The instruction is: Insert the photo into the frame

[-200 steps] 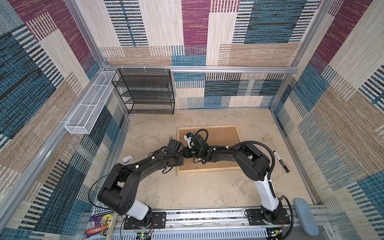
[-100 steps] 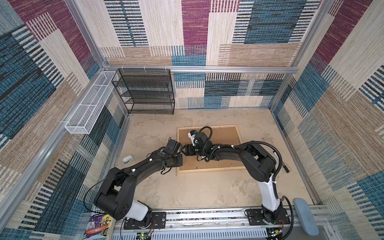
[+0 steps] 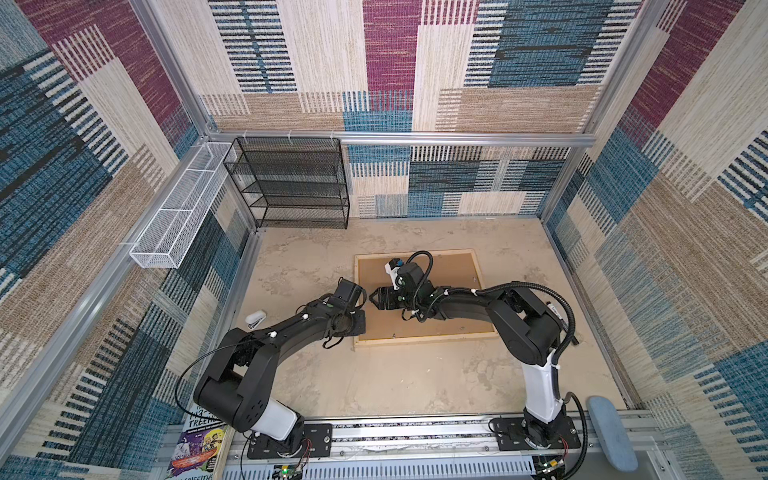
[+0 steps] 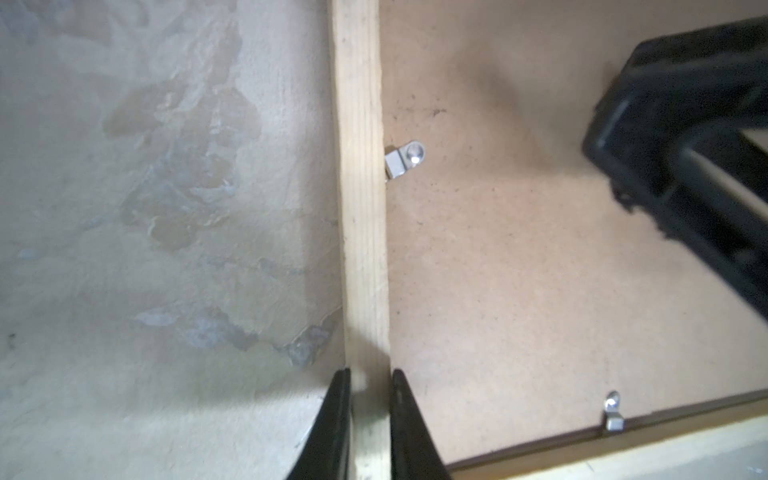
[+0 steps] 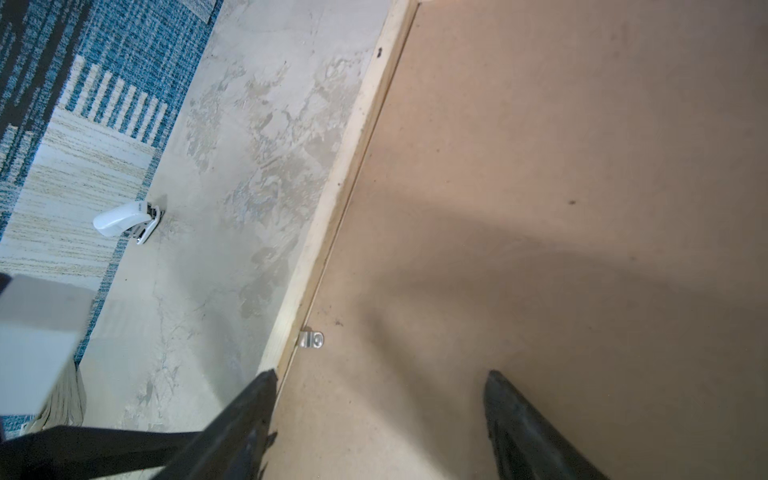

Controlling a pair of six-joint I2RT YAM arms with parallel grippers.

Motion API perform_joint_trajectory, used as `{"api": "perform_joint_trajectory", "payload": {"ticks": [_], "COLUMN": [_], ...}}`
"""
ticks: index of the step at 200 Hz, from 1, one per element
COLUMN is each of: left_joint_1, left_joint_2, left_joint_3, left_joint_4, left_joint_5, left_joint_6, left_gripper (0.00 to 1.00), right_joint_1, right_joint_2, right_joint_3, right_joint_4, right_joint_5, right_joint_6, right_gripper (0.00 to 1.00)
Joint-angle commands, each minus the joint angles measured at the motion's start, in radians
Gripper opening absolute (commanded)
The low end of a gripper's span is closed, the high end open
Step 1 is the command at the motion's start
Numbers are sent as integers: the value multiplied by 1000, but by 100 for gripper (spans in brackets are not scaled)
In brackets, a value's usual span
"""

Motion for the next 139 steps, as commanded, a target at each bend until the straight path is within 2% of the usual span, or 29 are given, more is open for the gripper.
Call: {"api": "perform_joint_trajectory", "payload": {"ticks": [1, 34, 54, 76, 99, 108, 139], "left_joint_1": [4, 31, 77, 113, 115, 115, 115], "left_joint_2": [30, 88, 142, 194, 215, 221, 233], "left_joint_3": [8, 45, 110, 197, 252, 262, 274], "left_joint_4": [38, 131, 164, 155, 135, 128, 99], "left_joint_5": [-16, -27, 7, 42, 76, 80, 77], "left_joint_6": [47, 153, 184, 195, 209, 211, 216], "left_gripper": [11, 10, 10, 9, 9, 9, 9], "right_joint_1": [-18, -77, -111, -125, -125, -125, -122], "right_joint_2": [-25, -80, -110, -119, -105, -92, -14], "right_joint_3": [-23, -60, -71, -63, -54, -45, 32], "right_joint_4": [-16, -35, -57, -68, -35, -24, 1], "right_joint_5": [27, 42, 37, -6, -104, -127, -187], "right_joint_6": [-20, -63, -91, -130, -167, -171, -218], "right_gripper": [80, 81, 81, 81, 78, 74, 44]}}
